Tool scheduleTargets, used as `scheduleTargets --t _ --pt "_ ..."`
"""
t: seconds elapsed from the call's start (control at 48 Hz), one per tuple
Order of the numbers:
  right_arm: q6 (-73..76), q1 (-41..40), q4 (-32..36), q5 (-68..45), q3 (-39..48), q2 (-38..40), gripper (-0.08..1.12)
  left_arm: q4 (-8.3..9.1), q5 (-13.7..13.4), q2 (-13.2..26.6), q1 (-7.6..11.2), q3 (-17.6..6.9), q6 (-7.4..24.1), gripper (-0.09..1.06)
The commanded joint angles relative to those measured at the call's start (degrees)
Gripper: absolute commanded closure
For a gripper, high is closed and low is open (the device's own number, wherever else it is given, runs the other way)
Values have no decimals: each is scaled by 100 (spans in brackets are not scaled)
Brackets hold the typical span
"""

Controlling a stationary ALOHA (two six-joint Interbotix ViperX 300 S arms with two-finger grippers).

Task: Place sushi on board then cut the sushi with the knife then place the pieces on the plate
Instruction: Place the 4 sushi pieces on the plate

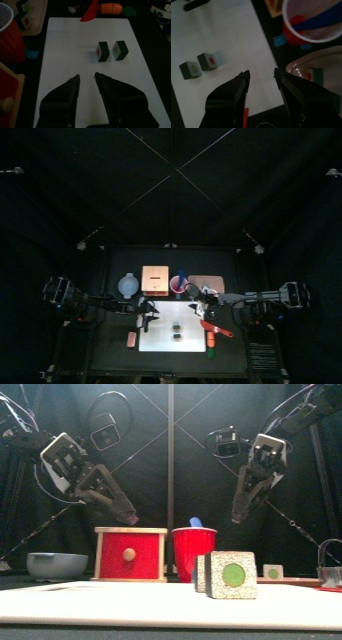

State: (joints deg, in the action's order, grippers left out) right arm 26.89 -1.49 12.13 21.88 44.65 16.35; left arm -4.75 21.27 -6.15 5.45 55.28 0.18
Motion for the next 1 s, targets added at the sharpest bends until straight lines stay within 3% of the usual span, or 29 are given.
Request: scheduleTargets --t 0.021,0.417,1.0 --pt "-9 334 9 -141 -185 -132 24 -9 26 -35 9 -141 -9 24" --pt "-9 1204 -9 -501 -791 -1187 24 -18 26 -18 9 -202 -9 24" --pt "-18 1301 62 -483 -1336 -2188 24 -35 35 18 9 -202 0 24"
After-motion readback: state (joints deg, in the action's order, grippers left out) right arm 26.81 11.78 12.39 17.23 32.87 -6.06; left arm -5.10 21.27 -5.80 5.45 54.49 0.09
